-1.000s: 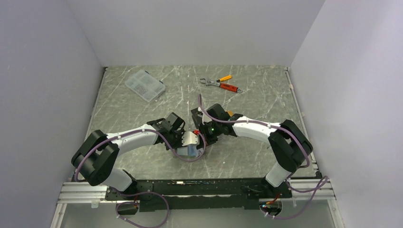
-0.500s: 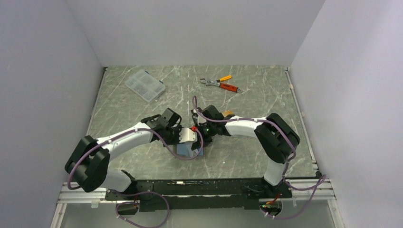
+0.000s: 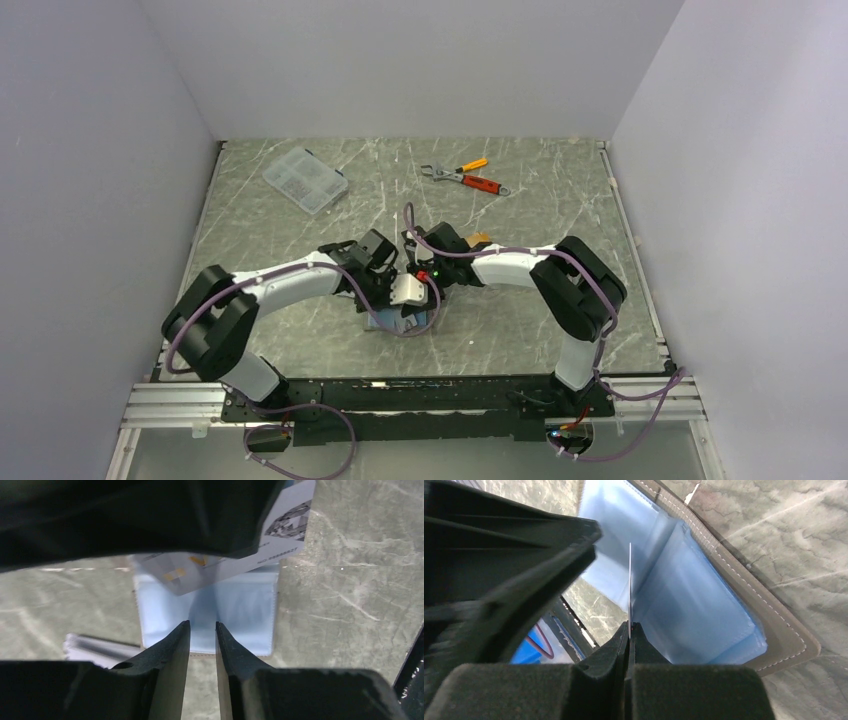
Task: Put the credit cards into the card holder
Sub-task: Insert the credit card into the card holder.
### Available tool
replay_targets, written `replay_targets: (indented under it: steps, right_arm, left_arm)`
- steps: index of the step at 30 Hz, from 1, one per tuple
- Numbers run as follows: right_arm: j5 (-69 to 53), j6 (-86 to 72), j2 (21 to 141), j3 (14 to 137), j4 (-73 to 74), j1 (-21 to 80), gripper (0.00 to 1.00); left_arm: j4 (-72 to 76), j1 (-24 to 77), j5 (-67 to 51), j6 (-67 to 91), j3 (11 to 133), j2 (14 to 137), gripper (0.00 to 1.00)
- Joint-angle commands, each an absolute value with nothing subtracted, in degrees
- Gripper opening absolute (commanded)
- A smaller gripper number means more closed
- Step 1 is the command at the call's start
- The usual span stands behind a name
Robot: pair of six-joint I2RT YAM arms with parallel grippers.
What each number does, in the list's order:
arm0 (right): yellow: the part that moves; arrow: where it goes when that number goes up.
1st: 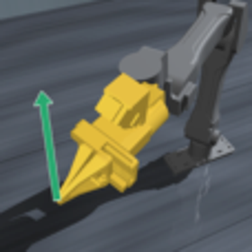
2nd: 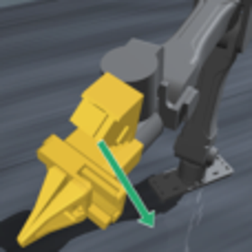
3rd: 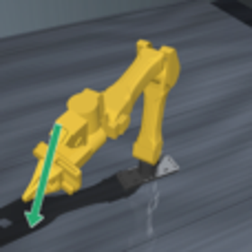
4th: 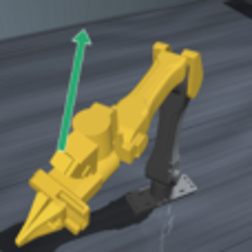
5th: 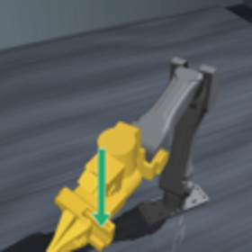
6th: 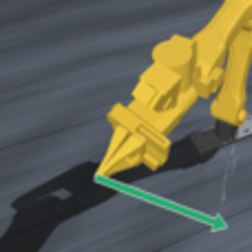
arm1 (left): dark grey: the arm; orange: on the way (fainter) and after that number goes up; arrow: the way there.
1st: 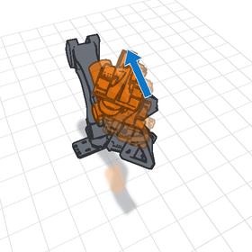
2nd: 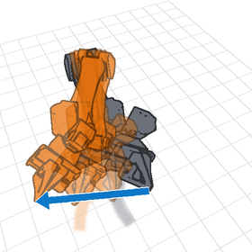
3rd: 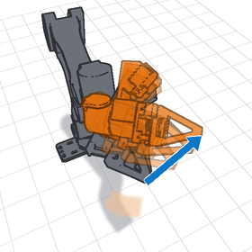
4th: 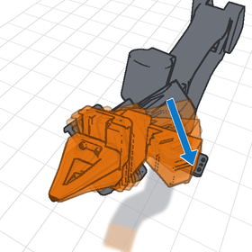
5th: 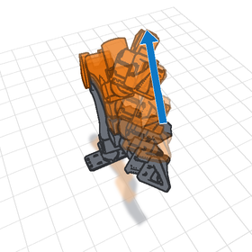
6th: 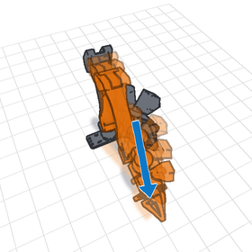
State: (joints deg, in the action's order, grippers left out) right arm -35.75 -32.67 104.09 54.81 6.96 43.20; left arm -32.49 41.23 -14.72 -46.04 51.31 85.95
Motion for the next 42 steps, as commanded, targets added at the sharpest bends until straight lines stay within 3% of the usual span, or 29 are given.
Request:
replay_targets:
  steps: [1,42]
  right_arm:
    - [-35.9,-33.7,103.9,54.4,4.7,42.3,0.00]
    - [-46.3,-35.1,107.1,53.3,0.6,38.7,0.00]
  left_arm:
    - [-29.3,42.8,-13.9,-46.8,48.6,89.4,0.31]
    - [-27.4,43.8,-8.3,-48.4,43.4,87.2,0.29]
